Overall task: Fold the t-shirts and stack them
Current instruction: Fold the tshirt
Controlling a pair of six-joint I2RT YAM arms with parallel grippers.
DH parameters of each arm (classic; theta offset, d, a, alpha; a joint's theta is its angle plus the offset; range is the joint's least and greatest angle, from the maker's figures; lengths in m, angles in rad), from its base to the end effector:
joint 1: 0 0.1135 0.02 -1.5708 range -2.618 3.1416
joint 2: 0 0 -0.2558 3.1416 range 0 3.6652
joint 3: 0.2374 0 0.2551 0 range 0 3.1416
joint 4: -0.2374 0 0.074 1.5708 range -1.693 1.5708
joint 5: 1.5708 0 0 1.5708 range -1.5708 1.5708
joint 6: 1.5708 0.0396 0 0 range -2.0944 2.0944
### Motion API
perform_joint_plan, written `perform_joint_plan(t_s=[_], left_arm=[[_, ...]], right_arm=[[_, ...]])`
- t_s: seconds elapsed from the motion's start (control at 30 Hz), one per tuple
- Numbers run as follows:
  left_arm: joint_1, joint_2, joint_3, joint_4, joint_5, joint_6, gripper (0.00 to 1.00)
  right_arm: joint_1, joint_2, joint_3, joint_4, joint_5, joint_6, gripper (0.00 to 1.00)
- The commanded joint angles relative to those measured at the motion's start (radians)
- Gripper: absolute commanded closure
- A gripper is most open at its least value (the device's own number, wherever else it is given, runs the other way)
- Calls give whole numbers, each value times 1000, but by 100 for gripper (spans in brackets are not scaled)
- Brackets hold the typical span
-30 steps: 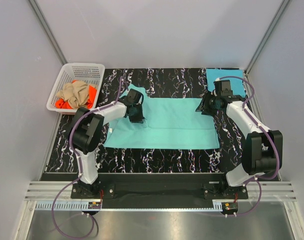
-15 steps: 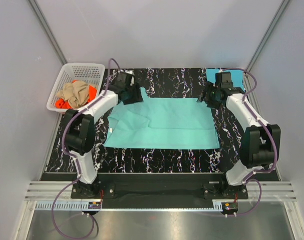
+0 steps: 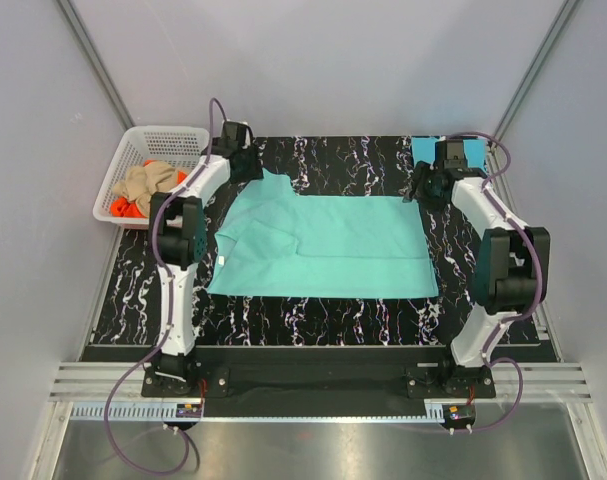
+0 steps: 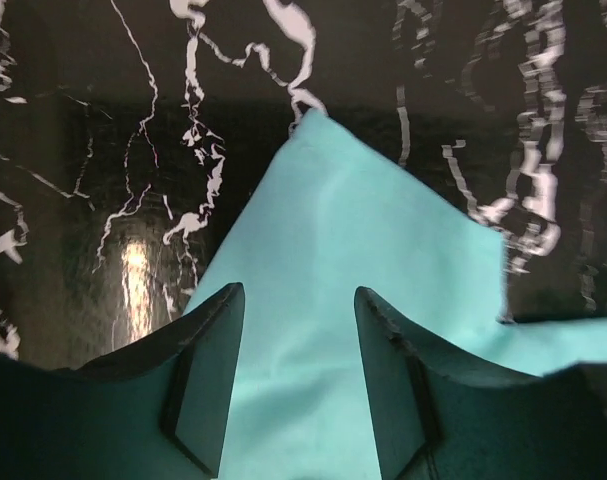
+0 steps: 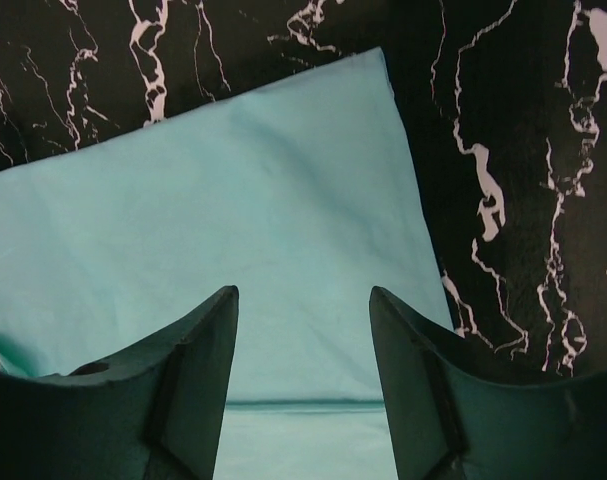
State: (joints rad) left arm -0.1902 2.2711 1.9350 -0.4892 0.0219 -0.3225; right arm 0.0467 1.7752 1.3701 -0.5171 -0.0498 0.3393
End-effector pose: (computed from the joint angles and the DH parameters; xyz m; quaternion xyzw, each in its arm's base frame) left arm 0.5063 -0.0984 0.2005 -0.0576 0.9295 -0.1022 0.3497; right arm 0.3915 0.0203 0.2309 0.1303 0.9386 0.0843 0.3081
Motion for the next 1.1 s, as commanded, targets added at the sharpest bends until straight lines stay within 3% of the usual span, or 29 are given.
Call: perform_joint_plan(t_s=[0.0, 0.27, 0.4, 0.77, 1.07], left_arm=[[21, 83, 126, -63, 20, 28, 48], [44, 188, 243, -46, 12, 34, 41], [51, 215, 259, -22, 75, 42, 42], [51, 251, 283, -14, 188, 49, 50], [55, 260, 289, 14, 210, 50, 66]], right_arm=[[-33, 52, 76, 23, -53, -78, 38], [-70, 196, 191, -41, 4, -102, 39], [-74, 247, 211, -9, -2, -105, 39], [-105, 421, 317, 22, -105, -155, 43], [-116, 477, 383, -8, -119, -164, 59]])
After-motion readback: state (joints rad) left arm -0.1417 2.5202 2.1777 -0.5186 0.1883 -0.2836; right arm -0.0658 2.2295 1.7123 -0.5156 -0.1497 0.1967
